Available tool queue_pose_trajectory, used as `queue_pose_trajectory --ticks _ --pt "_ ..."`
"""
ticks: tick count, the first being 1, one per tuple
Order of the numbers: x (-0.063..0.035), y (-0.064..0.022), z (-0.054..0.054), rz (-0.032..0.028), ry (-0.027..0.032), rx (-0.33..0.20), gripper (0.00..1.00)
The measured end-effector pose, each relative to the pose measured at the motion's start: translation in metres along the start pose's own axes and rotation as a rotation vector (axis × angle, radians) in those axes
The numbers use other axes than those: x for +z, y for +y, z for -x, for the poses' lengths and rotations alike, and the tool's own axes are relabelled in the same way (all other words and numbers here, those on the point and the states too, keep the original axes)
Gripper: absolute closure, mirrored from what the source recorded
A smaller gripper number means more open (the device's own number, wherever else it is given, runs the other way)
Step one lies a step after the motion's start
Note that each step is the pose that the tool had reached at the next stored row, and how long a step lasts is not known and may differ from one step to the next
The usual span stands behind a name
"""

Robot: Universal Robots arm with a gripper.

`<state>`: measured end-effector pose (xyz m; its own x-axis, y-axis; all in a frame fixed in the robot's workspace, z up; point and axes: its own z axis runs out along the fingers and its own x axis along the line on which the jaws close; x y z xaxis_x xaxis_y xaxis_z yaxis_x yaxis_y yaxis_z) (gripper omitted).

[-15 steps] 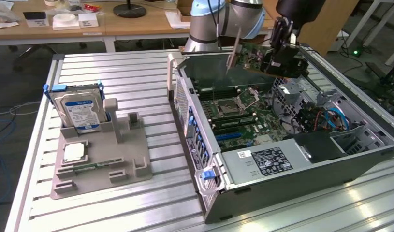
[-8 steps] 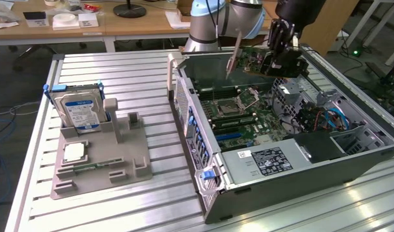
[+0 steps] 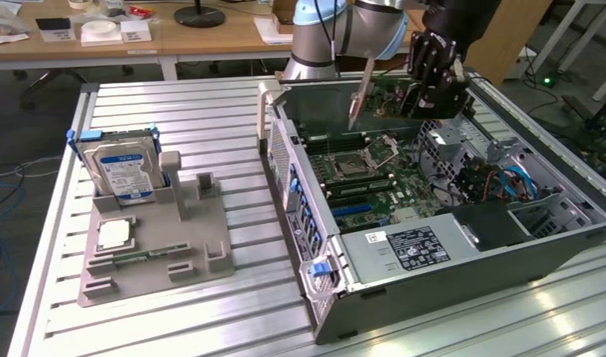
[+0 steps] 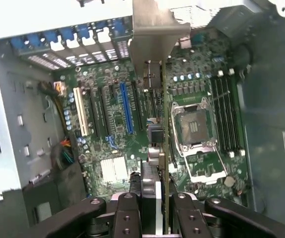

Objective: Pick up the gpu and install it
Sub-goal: 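Insert the gpu into the slot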

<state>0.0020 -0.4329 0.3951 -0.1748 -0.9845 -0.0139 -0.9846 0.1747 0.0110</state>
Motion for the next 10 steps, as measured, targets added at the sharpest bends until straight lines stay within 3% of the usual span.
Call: queue_pose_trajectory --ticks 10 --pt "0.0022 0.0000 -0.0001 -0.0090 -0.0001 -0.151 0.72"
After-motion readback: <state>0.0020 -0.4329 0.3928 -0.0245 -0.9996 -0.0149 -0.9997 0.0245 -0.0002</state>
